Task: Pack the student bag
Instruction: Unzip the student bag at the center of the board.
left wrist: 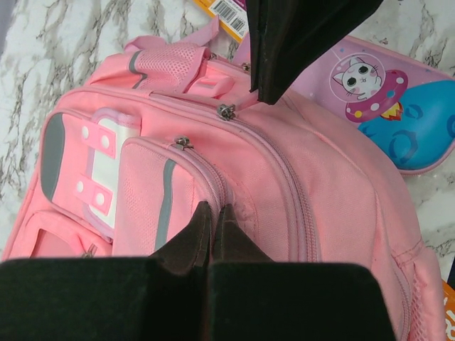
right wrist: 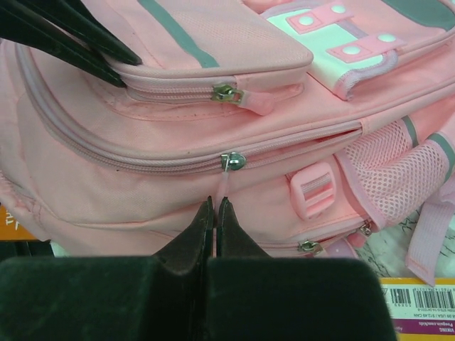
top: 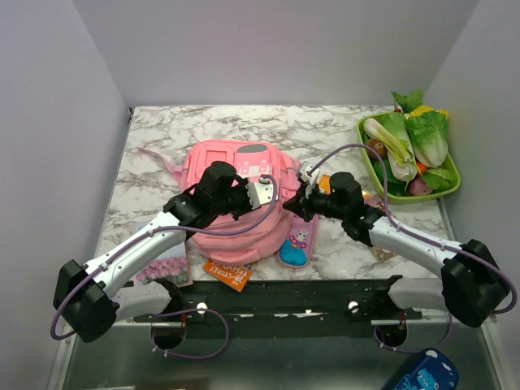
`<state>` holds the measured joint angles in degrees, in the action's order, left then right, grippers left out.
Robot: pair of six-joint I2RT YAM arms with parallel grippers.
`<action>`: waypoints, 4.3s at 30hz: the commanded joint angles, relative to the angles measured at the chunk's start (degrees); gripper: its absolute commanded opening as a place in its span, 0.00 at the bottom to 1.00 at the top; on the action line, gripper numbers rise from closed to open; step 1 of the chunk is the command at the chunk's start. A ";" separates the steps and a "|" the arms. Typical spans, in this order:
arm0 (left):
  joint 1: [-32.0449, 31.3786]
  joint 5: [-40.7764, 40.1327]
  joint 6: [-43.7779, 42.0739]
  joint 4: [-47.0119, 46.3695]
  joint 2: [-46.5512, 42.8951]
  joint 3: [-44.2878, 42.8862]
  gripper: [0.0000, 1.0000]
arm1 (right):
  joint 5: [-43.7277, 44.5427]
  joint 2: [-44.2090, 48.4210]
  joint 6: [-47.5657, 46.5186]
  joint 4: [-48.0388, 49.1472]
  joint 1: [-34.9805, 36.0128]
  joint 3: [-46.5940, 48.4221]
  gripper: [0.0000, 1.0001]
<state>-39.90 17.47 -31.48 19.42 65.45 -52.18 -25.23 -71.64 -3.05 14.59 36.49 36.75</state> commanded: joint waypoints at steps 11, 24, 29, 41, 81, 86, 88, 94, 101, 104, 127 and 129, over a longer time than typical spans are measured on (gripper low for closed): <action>-0.88 -9.04 7.84 -11.33 2.14 -1.25 0.00 | 5.28 10.81 6.30 0.62 13.25 -4.32 0.01; -1.41 -10.79 13.46 -11.34 5.12 -7.57 0.00 | 9.41 4.49 9.64 4.83 21.25 -1.25 0.01; -1.58 -13.07 17.59 -10.28 8.81 -12.67 0.00 | 15.72 0.98 9.99 5.98 25.12 1.04 0.01; -0.79 -21.25 32.96 13.70 29.64 -44.13 0.00 | 37.09 2.29 9.38 6.68 28.29 0.86 0.01; 3.59 1.68 46.70 24.52 35.01 -61.90 0.00 | 40.52 -30.58 -2.67 12.74 33.12 27.76 0.27; 9.13 0.54 42.91 26.46 36.32 -61.72 0.00 | 42.37 -24.79 1.20 13.01 32.33 22.85 0.58; 11.50 0.54 41.60 25.41 36.76 -61.11 0.00 | 42.64 -21.02 2.86 12.05 32.33 20.74 0.62; 13.01 -3.66 39.22 17.41 33.52 -56.81 0.00 | 42.90 -11.70 10.86 8.44 32.24 11.86 0.67; 14.23 -5.18 36.50 14.16 31.15 -54.87 0.00 | 45.54 -11.32 19.38 4.75 28.56 6.49 0.66; 14.32 -4.38 36.23 12.49 28.95 -51.54 0.00 | 45.18 -13.69 20.71 6.85 26.53 6.23 0.63; 17.93 -12.46 26.30 9.06 30.43 -48.89 0.00 | 36.76 -17.06 27.21 -4.21 18.53 16.16 0.66; 18.19 -13.34 25.95 8.01 30.88 -49.07 0.00 | 32.12 -14.51 31.42 -6.75 17.92 15.37 0.70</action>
<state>-22.79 7.94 -2.68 35.27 96.31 -100.79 14.00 -91.66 22.76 12.97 55.33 53.25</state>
